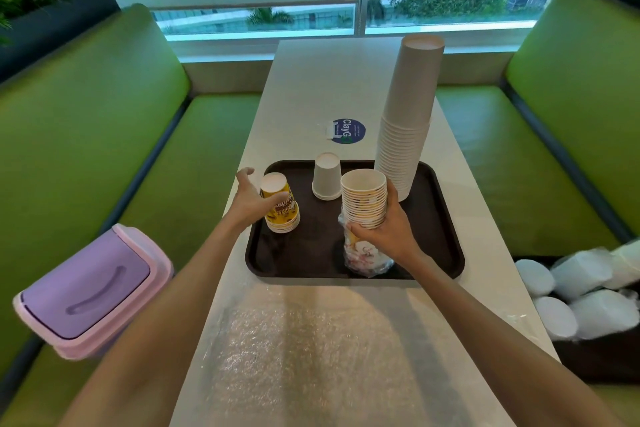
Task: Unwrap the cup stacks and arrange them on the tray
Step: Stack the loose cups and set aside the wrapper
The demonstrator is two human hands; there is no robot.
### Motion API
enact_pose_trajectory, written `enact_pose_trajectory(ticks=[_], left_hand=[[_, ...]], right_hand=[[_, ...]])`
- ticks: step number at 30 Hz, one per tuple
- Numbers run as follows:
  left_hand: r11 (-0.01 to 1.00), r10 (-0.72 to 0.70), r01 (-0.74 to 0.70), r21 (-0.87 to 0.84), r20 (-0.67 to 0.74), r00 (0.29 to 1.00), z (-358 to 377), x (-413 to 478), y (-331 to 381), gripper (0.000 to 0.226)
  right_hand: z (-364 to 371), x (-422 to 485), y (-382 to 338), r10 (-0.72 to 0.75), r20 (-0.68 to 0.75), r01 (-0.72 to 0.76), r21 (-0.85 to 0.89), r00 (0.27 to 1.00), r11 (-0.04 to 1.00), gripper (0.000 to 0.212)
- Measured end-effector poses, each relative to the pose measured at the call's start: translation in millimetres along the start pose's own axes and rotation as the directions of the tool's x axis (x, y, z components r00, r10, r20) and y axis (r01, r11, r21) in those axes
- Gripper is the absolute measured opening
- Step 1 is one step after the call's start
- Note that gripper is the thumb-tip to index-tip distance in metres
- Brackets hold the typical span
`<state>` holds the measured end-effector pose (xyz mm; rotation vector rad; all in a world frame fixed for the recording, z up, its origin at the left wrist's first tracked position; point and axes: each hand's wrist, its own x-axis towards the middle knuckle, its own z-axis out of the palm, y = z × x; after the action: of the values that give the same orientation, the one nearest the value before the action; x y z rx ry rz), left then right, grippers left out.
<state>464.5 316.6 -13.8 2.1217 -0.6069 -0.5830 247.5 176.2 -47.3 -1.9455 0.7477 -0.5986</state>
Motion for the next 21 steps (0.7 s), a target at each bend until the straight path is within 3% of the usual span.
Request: enact_pose_trajectory(ticks=[4,6,8,13,16,21], left_hand=[[0.971,0.238,-0.236,0.036,-0.158,0.958,3.4,-8.3,31.8,0.075],[0.938,0.343,-0.335,0.089,-0.104,0.933,10.2,-11.7,52.9,0.063],[0.907,0.393,-0.397,0.143,0.057,0.918,20.4,-16.3,73.0,0.059],[0.874,0.271,-0.402,0.274,0.411,0.87,50.0,-24.4,105.1,0.077],[0.853,0.234,-0.411,0.321,0.468,0.852,61.2,-24.9,112.1,0.083],[0.833,0.256,-0.431,0.347,0.449,0.856,67.8,-27.8,117.8,0.077]], right_hand=[[0.7,-1.1,-0.7,-0.013,0.007,0.013,-0.004,1.0,1.0,0.106],[1.3,-1.0,-2.0,-0.034,0.015,0.034,-0.006,0.999,0.999,0.103],[1.6,-1.6,-2.1,-0.054,0.023,0.054,-0.005,0.998,0.999,0.102],[3.5,-5.4,2.4,-0.067,0.028,0.066,0.01,0.997,0.998,0.107],[5.6,-3.2,4.9,-0.041,0.031,0.04,0.015,0.999,0.999,0.108],[6.6,-3.0,6.9,-0.041,0.013,0.04,0.025,0.999,0.999,0.105]])
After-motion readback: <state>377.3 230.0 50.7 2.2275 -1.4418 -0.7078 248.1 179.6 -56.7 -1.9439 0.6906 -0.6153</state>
